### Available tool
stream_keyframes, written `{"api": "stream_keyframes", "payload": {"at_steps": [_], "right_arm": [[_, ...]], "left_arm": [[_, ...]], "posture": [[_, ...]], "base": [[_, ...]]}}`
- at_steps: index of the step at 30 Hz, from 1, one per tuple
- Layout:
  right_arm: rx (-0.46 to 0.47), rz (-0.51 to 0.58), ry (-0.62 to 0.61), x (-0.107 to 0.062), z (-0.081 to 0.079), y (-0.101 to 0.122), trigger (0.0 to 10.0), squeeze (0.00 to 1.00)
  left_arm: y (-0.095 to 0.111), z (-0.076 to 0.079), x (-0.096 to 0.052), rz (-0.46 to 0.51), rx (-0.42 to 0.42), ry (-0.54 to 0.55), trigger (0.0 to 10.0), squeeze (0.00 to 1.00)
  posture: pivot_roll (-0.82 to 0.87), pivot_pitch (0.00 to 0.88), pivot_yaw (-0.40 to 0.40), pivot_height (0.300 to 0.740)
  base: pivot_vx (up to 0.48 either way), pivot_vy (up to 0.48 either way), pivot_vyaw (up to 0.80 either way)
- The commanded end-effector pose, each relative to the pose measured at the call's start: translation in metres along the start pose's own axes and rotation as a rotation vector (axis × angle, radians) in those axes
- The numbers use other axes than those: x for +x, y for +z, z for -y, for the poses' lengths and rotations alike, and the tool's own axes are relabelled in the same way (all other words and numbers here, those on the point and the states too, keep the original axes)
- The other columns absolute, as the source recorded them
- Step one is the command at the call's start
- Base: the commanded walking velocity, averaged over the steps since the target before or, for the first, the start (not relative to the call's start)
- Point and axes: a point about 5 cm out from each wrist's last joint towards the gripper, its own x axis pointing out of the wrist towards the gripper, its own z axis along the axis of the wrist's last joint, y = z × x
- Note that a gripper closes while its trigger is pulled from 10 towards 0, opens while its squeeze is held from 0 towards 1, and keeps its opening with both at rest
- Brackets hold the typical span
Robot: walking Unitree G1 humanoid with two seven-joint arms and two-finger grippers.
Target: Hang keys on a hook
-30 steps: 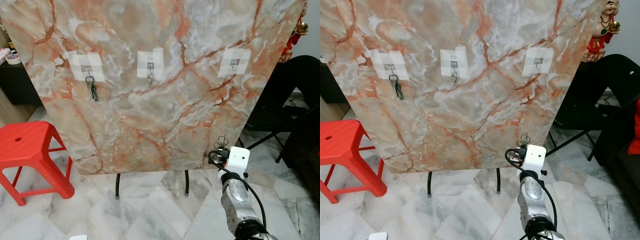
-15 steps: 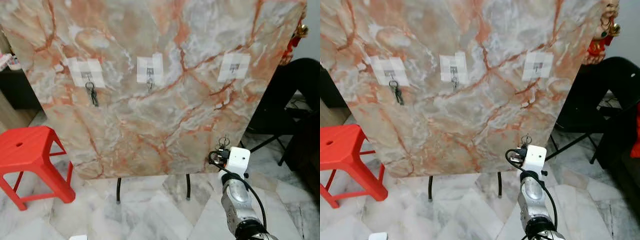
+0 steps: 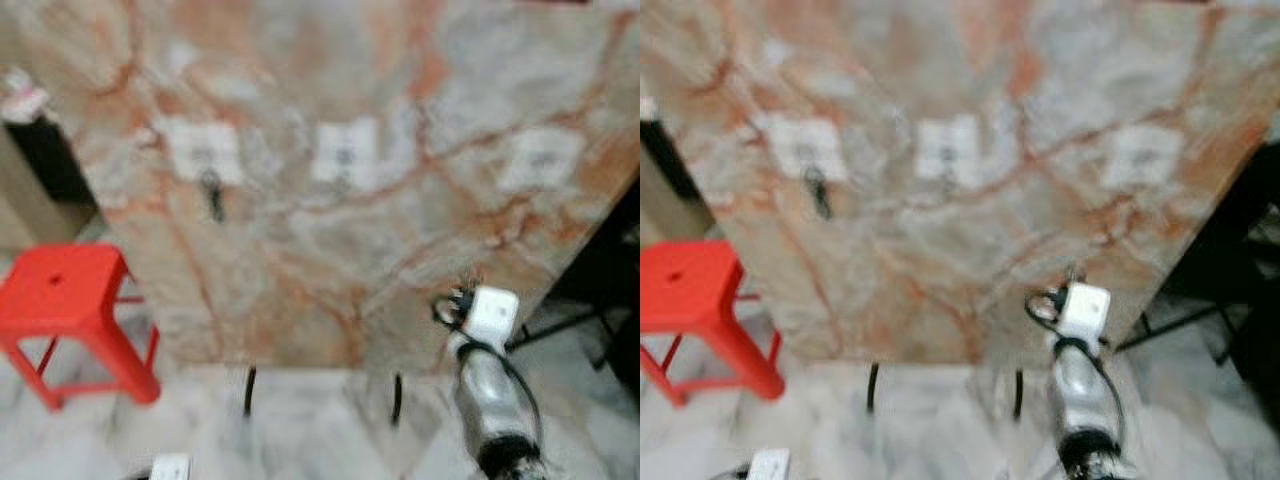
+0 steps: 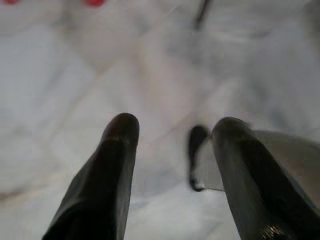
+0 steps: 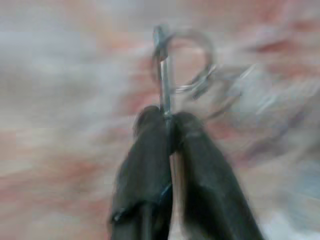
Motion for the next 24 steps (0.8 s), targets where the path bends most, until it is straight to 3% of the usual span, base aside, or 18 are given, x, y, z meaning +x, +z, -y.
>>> {"api": "stream_keyframes", "payload": {"at_steps": [1, 17, 24], "right_arm": [[-0.021, 0.015, -0.043, 0.002, 0.018, 0.004, 10.0, 0.0], [-0.025, 0.036, -0.088, 0.003, 0.024, 0.008, 10.0, 0.0], [-0.029, 0.124, -0.175, 0.012, 0.039, 0.033, 10.0, 0.0]], "left_arm": [[0.005, 0.008, 0.002, 0.013, 0.005, -0.018, 10.0, 0.0], [0.0, 0.008, 0.0, 0.004, 0.01, -0.023, 10.0, 0.0], [0.003, 0.009, 0.001, 0.011, 0.009, -0.024, 10.0, 0.0]], "posture": [[0.06, 0.0, -0.027, 0.74], [0.07, 0.0, -0.028, 0.74], [0.06, 0.0, -0.024, 0.74]], "base": [[0.0, 0.0, 0.0], [0.0, 0.0, 0.0], [0.0, 0.0, 0.0]]}}
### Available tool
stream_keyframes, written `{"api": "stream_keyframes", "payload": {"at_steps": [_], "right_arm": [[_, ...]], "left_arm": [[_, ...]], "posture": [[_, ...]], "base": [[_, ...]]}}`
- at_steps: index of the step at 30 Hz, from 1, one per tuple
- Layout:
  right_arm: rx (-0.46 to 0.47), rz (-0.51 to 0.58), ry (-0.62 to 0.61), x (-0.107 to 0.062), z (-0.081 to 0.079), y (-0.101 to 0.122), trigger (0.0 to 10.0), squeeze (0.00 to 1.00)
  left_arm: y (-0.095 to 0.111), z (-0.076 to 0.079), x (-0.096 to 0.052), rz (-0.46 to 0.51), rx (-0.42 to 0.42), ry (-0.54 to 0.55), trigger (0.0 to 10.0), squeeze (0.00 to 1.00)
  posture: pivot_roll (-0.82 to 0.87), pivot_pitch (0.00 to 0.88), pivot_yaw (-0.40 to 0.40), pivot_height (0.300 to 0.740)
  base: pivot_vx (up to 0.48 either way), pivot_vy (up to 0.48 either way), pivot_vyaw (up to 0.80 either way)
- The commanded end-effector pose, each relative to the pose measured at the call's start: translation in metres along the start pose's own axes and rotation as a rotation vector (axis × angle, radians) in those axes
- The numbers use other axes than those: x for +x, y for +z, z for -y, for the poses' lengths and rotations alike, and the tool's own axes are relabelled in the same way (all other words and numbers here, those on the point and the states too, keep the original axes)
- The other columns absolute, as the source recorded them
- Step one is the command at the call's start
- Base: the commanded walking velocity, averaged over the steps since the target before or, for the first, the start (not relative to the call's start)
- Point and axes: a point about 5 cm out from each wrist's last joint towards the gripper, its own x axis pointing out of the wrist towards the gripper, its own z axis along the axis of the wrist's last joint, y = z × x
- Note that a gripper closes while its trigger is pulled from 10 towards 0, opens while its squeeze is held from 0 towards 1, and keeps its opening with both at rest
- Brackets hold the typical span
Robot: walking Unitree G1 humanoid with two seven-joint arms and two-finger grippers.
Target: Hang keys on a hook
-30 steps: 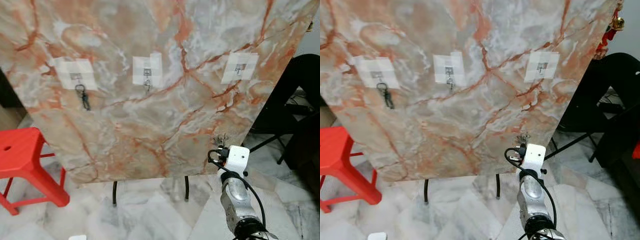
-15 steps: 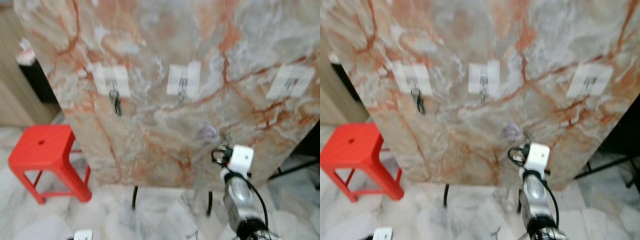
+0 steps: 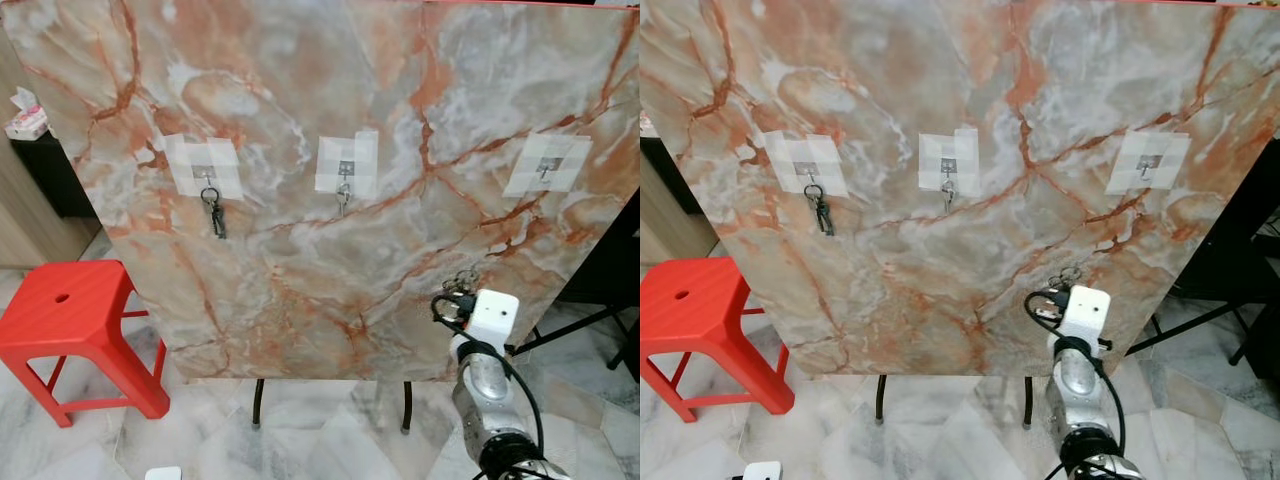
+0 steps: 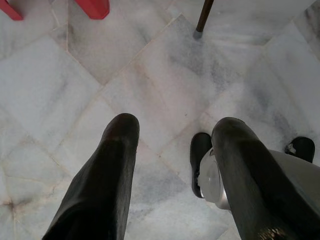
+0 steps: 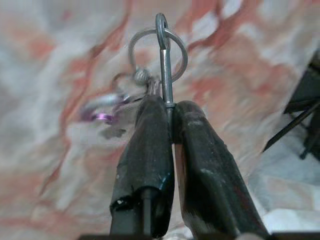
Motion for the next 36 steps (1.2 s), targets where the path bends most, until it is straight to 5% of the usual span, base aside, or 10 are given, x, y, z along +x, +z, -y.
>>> {"api": "stream_keyframes", "payload": {"at_steps": [1, 7, 18, 26, 36], "right_arm": [[0.019, 0.105, -0.025, 0.01, 0.003, 0.026, 10.0, 0.0], [0.027, 0.168, -0.035, 0.02, 0.009, 0.048, 10.0, 0.0], [0.026, 0.103, 0.006, 0.006, -0.005, 0.023, 10.0, 0.0], [0.032, 0.106, 0.026, 0.009, -0.011, 0.028, 10.0, 0.0], [0.043, 0.144, 0.003, 0.014, -0.013, 0.041, 10.0, 0.0]], "left_arm": [[-0.001, 0.002, 0.0, -0.005, 0.011, -0.007, 10.0, 0.0], [-0.002, 0.002, -0.001, -0.004, 0.008, -0.009, 10.0, 0.0], [-0.007, 0.005, -0.002, -0.02, 0.028, -0.016, 10.0, 0.0], [-0.01, -0.001, -0.003, -0.041, 0.023, -0.008, 10.0, 0.0], [-0.013, -0.004, -0.003, -0.06, 0.023, 0.0, 10.0, 0.0]], "posture": [[0.06, 0.0, -0.024, 0.74], [0.06, 0.0, -0.027, 0.74], [0.06, 0.0, -0.023, 0.74], [0.06, 0.0, -0.026, 0.74], [0.06, 0.0, -0.021, 0.74]], "base": [[0.0, 0.0, 0.0], [0.0, 0.0, 0.0], [0.0, -0.157, 0.0], [0.0, -0.41, 0.0], [0.0, 0.0, 0.0]]}}
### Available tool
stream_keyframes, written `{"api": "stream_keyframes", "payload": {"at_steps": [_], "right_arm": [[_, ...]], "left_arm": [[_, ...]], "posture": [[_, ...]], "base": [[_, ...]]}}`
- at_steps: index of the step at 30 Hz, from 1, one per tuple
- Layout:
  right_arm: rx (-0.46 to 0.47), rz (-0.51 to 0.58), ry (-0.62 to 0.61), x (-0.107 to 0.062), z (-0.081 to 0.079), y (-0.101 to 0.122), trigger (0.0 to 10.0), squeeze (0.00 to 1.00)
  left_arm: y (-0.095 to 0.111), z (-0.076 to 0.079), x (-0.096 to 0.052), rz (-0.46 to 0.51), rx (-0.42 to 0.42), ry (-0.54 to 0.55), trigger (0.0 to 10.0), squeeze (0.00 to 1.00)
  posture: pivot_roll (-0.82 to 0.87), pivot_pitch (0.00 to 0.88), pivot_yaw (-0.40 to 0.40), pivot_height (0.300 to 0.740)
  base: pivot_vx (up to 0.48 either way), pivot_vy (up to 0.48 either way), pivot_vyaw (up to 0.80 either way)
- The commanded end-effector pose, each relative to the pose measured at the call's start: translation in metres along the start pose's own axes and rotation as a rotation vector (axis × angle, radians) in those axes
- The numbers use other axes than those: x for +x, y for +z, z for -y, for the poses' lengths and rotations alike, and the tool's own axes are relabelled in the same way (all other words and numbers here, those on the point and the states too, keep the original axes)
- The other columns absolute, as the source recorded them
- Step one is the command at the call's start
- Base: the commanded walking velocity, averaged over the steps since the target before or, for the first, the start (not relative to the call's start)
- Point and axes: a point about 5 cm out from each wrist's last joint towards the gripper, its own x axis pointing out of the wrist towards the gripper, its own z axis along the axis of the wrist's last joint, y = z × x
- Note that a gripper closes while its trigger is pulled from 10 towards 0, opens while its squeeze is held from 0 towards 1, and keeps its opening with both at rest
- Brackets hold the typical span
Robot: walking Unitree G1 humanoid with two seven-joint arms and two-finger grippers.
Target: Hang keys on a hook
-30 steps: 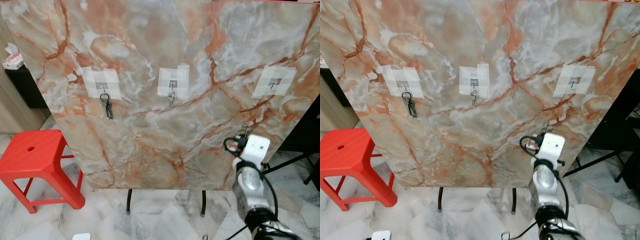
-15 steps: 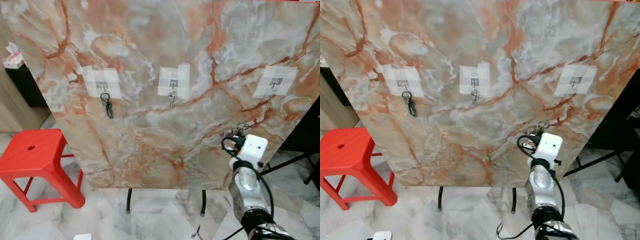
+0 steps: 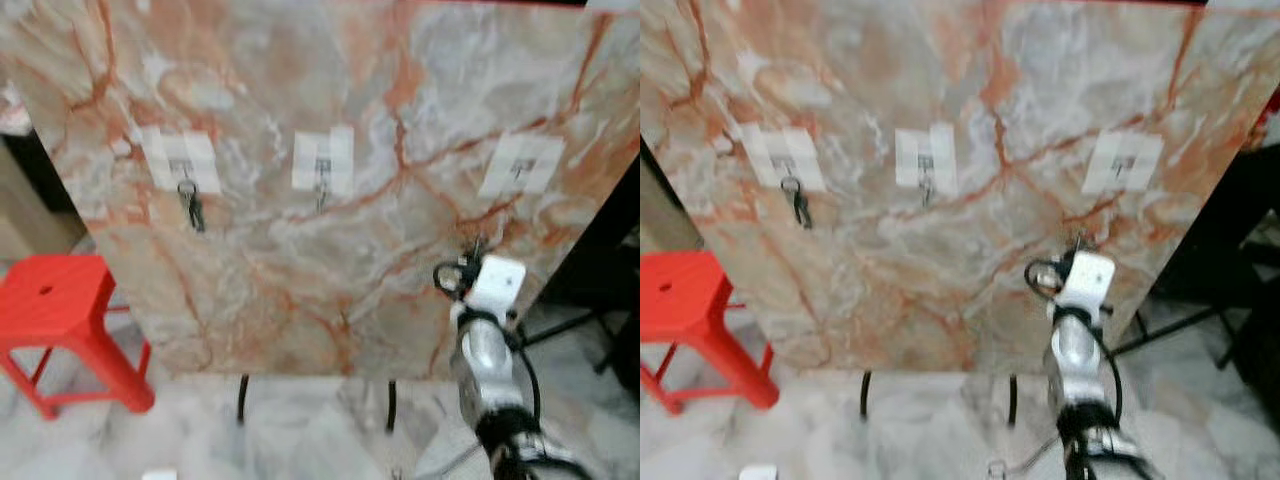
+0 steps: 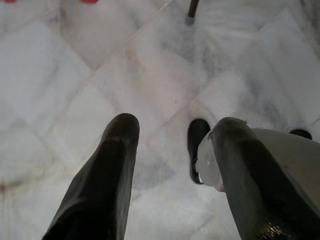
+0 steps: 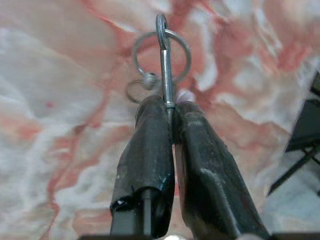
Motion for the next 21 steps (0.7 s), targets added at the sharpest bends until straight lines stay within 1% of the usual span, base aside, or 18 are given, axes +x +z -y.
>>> {"api": "stream_keyframes", "payload": {"at_steps": [1, 5, 6, 8, 10, 12, 21], "right_arm": [[0.005, 0.029, -0.022, 0.004, 0.002, 0.008, 10.0, 0.0], [0.013, 0.069, -0.049, 0.013, 0.004, 0.023, 10.0, 0.0], [0.013, 0.069, -0.049, 0.013, 0.004, 0.023, 10.0, 0.0], [0.02, 0.092, -0.052, 0.02, 0.005, 0.034, 10.0, 0.0], [0.02, 0.098, -0.052, 0.021, 0.005, 0.037, 10.0, 0.0], [0.025, 0.124, -0.068, 0.028, 0.006, 0.049, 10.0, 0.0], [0.011, 0.142, -0.086, 0.035, 0.006, 0.061, 10.0, 0.0]], "left_arm": [[-0.007, -0.001, -0.002, -0.035, 0.015, -0.001, 10.0, 0.0], [-0.007, -0.001, -0.002, -0.04, 0.016, 0.001, 10.0, 0.0], [-0.007, -0.001, -0.002, -0.04, 0.016, 0.001, 10.0, 0.0], [-0.008, -0.001, -0.002, -0.043, 0.018, 0.002, 10.0, 0.0], [-0.008, -0.001, -0.002, -0.044, 0.018, 0.002, 10.0, 0.0], [-0.008, -0.002, -0.002, -0.048, 0.017, 0.004, 10.0, 0.0], [-0.006, -0.001, -0.001, -0.039, 0.018, 0.004, 10.0, 0.0]], "posture": [[0.06, 0.0, -0.021, 0.74], [0.06, 0.0, -0.019, 0.74], [0.06, 0.0, -0.019, 0.74], [0.06, 0.0, -0.016, 0.74], [0.06, 0.0, -0.016, 0.74], [0.06, 0.0, -0.013, 0.74], [0.06, 0.0, -0.009, 0.74]], "base": [[0.0, 0.0, 0.0], [0.0, 0.0, 0.0], [0.0, 0.0, 0.0], [0.0, 0.0, 0.0], [0.0, 0.0, 0.0], [0.0, 0.0, 0.0], [0.0, 0.0, 0.0]]}}
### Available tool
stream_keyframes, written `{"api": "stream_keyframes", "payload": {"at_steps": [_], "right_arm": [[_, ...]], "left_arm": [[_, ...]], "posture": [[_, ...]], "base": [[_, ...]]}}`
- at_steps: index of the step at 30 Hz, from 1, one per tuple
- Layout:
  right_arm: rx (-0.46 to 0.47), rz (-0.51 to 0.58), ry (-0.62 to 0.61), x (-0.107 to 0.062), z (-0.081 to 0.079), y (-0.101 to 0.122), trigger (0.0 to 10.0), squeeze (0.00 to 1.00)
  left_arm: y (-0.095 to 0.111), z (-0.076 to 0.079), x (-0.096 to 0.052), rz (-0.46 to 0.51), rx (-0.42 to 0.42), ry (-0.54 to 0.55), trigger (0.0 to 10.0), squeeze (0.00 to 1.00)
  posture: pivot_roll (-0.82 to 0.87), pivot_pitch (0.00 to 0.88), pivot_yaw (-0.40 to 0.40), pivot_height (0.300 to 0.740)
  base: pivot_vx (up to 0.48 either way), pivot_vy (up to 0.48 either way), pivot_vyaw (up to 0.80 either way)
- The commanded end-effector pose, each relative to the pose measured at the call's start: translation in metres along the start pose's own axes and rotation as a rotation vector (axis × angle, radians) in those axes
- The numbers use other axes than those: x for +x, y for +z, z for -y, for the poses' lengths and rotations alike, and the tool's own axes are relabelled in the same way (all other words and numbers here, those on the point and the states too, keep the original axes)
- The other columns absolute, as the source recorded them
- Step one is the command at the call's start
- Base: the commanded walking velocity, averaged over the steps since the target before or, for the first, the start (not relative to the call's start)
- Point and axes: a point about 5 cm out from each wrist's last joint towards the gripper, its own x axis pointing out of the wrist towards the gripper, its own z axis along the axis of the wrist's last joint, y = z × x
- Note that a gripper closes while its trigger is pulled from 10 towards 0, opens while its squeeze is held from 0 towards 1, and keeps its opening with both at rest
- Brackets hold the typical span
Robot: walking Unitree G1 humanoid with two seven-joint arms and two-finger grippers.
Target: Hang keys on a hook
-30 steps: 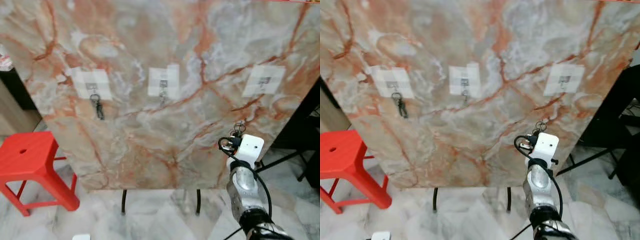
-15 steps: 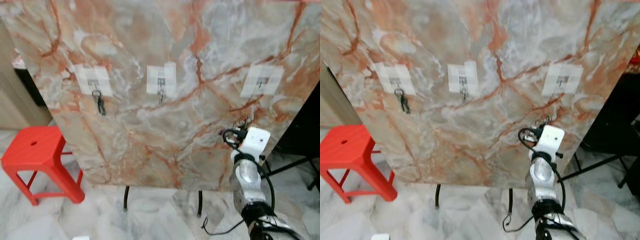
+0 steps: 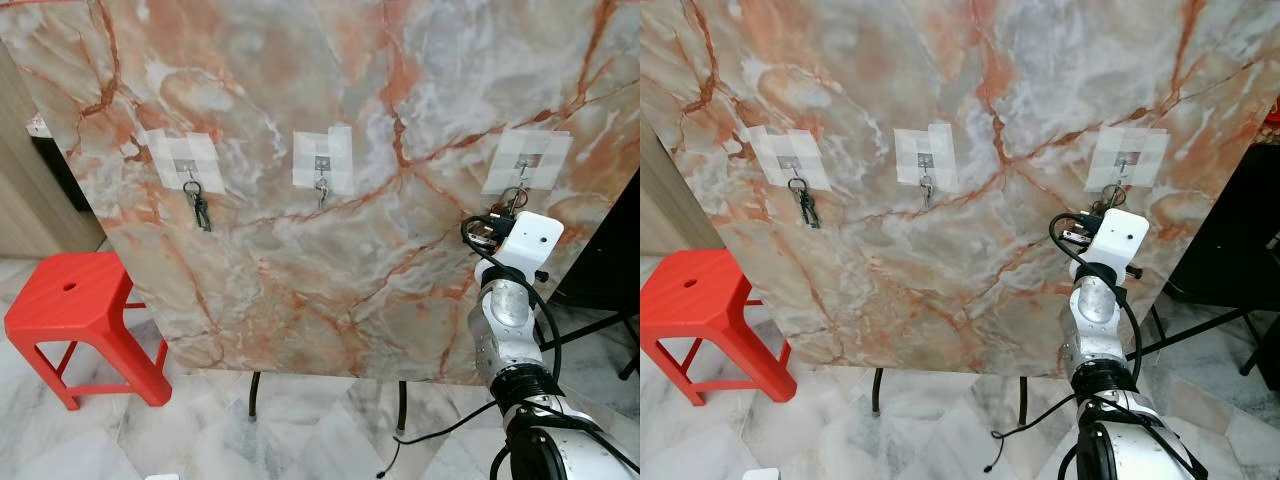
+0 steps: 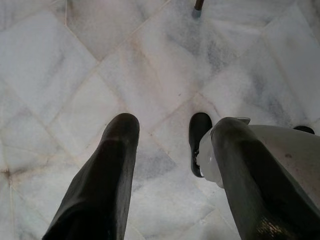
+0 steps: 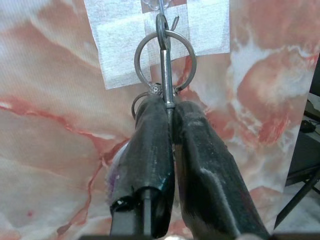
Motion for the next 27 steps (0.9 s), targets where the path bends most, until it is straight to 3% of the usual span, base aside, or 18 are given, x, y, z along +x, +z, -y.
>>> {"api": "stream_keyframes", "payload": {"at_steps": [1, 11, 27], "right_arm": [[-0.007, 0.016, -0.005, 0.006, 0.0, 0.008, 10.0, 0.0], [0.0, 0.037, -0.019, 0.013, 0.003, 0.018, 10.0, 0.0], [-0.01, 0.023, 0.032, 0.02, -0.005, 0.025, 10.0, 0.0]], "left_arm": [[-0.004, -0.001, -0.001, -0.023, 0.019, 0.002, 10.0, 0.0], [0.001, 0.0, 0.001, -0.011, 0.022, 0.003, 10.0, 0.0], [0.002, -0.001, 0.001, 0.002, 0.027, 0.005, 10.0, 0.0]], "posture": [[0.06, 0.0, -0.009, 0.74], [0.06, 0.0, -0.005, 0.74], [0.06, 0.0, 0.0, 0.74]], "base": [[0.0, 0.0, 0.0], [0.0, 0.0, 0.0], [0.0, 0.0, 0.0]]}}
